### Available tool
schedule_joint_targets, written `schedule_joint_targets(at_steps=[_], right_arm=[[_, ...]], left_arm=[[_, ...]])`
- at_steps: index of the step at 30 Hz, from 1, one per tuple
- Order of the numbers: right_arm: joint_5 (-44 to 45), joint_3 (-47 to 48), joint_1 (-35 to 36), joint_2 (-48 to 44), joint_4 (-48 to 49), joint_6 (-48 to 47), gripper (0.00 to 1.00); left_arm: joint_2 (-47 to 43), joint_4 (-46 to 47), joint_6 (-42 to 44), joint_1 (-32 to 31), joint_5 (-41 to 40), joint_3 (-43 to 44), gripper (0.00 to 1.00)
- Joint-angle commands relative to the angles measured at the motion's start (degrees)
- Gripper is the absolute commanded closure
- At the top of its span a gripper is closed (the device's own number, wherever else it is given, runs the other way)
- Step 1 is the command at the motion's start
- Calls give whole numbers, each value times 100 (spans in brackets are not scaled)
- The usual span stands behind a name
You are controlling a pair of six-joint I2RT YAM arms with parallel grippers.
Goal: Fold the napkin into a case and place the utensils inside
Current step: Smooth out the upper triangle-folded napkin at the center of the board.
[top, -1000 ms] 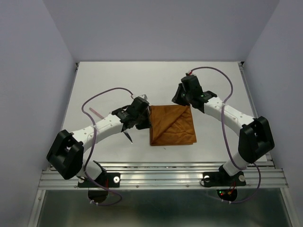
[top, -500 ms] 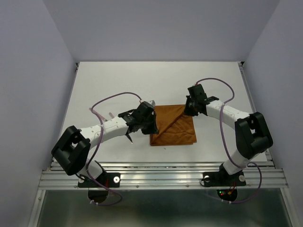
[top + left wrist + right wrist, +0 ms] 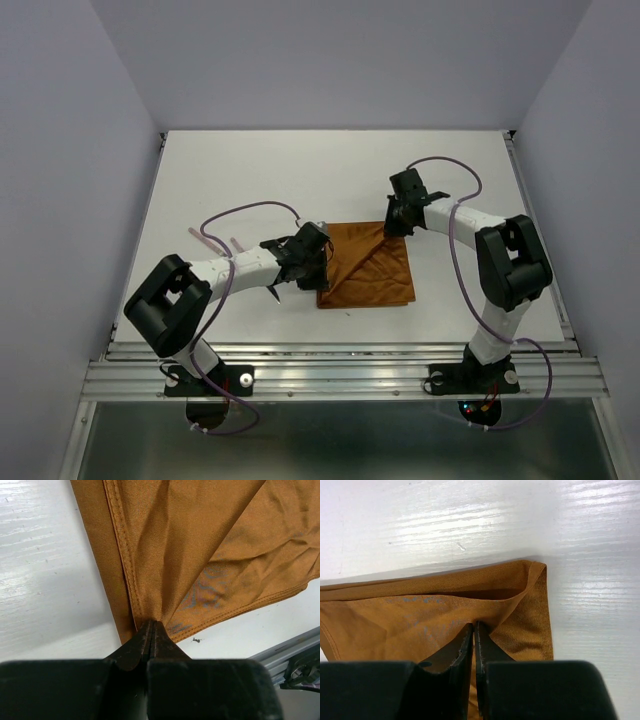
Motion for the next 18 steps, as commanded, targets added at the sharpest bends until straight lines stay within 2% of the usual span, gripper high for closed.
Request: schedule_joint_targets(at_steps=[1, 12, 18], right_arm=[[205, 191, -36, -53, -93, -99, 89], [284, 411, -36, 570, 3, -239, 91], [293, 314, -36, 71, -14, -248, 91]], left_arm=[[-17, 6, 120, -30, -209, -3, 100], [-202, -38, 155, -30, -253, 14, 100], [-316, -152, 225, -30, -262, 120, 100]])
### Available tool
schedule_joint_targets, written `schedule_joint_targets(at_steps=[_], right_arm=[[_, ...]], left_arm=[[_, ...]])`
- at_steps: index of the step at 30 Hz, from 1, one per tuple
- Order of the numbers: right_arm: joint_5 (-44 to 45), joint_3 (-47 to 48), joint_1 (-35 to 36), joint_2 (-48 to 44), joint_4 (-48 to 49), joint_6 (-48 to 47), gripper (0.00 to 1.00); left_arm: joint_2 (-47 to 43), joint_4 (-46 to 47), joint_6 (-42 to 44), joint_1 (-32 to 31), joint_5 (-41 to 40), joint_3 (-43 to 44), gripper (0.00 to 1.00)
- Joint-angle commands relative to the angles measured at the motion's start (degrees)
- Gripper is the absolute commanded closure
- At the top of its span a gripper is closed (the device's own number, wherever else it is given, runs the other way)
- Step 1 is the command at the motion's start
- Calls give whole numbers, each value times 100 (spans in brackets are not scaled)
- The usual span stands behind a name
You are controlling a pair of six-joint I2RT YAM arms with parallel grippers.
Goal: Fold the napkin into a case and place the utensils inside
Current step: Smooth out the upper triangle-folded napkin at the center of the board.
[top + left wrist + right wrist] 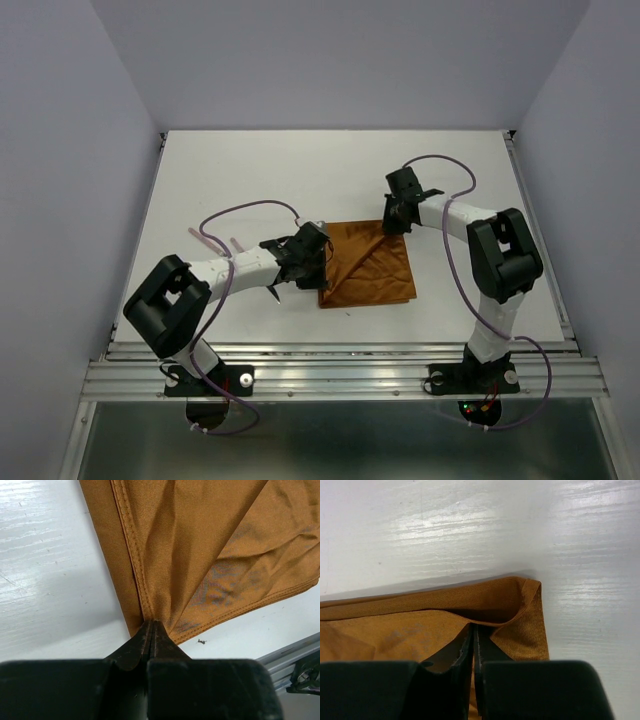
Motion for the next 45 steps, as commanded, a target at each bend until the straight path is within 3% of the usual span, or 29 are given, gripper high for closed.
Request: schedule_joint_targets(at_steps=[1, 8, 24, 33, 39, 45], right_arm=[[166, -5, -36, -472, -62, -100, 91], [368, 21, -36, -912, -107, -144, 89], [413, 478, -264, 125, -159, -232, 90], [-113, -74, -264, -999, -177, -144, 90], [-466, -690, -2, -1684, -2, 198, 89], [-914, -1112, 552, -1730, 323, 541, 90]], left_arm=[[-351, -135, 164, -30, -96, 189, 100], [-343, -144, 95, -30, 36, 576, 100], [325, 138, 182, -39, 159, 260, 100], [-262, -354, 305, -39, 10, 664, 100], [-667, -478, 209, -30, 150, 489, 100], [-817, 584, -134, -39, 1222, -345, 100]])
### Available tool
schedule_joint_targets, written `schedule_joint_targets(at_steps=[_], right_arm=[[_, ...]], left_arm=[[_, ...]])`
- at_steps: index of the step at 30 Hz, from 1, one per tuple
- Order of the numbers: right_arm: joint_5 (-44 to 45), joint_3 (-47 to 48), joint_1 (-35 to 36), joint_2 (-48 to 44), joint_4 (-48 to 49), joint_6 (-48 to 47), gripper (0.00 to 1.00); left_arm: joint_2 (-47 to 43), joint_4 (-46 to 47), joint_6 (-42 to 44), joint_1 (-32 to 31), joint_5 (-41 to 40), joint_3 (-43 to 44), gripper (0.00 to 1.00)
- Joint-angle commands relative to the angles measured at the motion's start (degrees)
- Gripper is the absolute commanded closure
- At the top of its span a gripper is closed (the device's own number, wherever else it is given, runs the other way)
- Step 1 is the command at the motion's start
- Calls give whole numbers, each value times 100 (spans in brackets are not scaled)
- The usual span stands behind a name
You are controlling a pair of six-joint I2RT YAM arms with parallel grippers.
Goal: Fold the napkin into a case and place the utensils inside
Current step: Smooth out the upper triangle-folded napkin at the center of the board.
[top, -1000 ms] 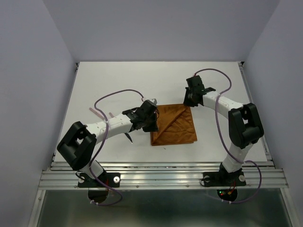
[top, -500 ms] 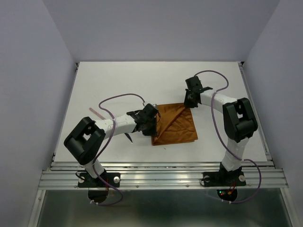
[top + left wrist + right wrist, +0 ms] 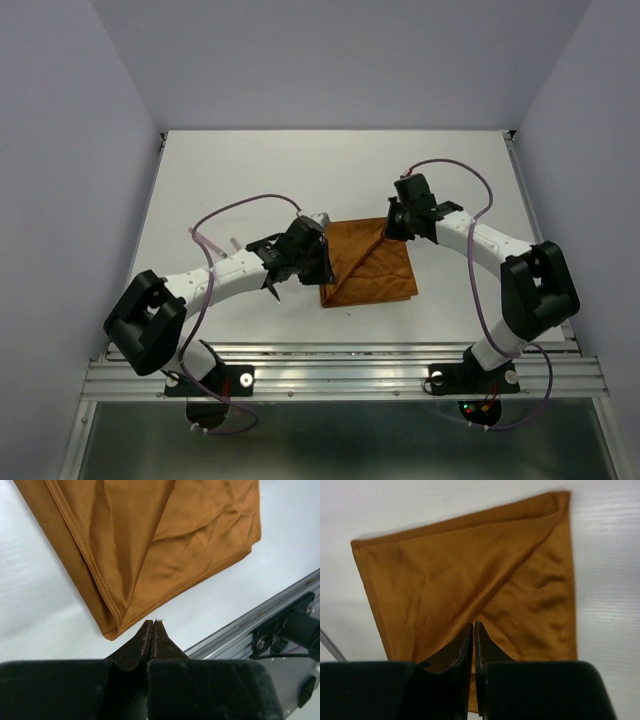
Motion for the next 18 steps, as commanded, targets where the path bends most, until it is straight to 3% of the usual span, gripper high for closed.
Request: schedule_joint_targets(at_steps=[1, 10, 15, 18], right_arm=[[-375, -170, 463, 73, 361, 312, 90], [-217, -197, 649, 575, 572, 374, 90], [-67, -118, 649, 970, 423, 242, 91], [-6, -188, 649, 761, 484, 260, 91]], left_arm=[[11, 655, -248, -43, 641, -492, 100], [741, 745, -152, -61, 140, -607, 100], [662, 605, -81, -69, 17, -625, 100], [460, 499, -72, -69, -88, -607, 100]])
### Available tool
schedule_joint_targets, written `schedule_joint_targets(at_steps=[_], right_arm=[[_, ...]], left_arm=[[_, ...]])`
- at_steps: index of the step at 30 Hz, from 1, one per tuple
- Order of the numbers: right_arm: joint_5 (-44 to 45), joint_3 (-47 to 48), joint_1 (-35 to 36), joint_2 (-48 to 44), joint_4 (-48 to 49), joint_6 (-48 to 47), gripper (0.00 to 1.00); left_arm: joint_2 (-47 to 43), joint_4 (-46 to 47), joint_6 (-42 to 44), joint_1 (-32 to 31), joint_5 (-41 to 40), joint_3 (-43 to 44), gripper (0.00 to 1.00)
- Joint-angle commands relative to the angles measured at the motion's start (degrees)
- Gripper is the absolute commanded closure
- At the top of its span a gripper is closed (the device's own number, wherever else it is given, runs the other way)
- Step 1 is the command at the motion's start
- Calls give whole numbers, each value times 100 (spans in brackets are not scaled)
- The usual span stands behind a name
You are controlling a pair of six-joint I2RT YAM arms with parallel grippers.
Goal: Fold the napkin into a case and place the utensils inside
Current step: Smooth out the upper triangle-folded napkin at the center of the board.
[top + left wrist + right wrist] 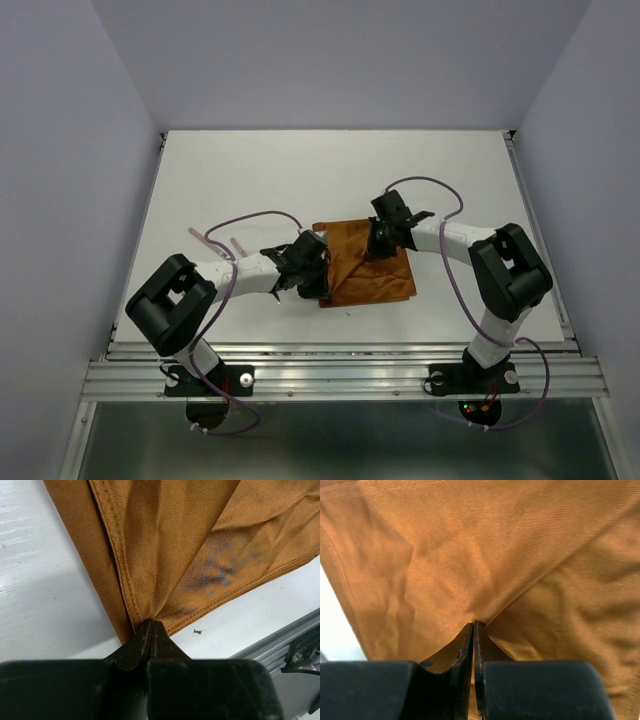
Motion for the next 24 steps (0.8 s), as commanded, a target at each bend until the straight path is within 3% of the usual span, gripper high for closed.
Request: schedule_joint_targets(at_steps=[1, 9, 18, 24], right_arm=[[219, -9, 13, -281, 98, -44, 91], [220, 97, 224, -799, 71, 158, 91], [17, -192, 725, -212, 475, 430, 91], [500, -212, 777, -368, 301, 344, 91]], left_arm=[[-425, -76, 102, -26, -204, -26, 100], [-479, -155, 41, -34, -406, 168, 100], [188, 29, 6, -34, -530, 53, 100], [-30, -207, -12, -52, -573, 185, 100]])
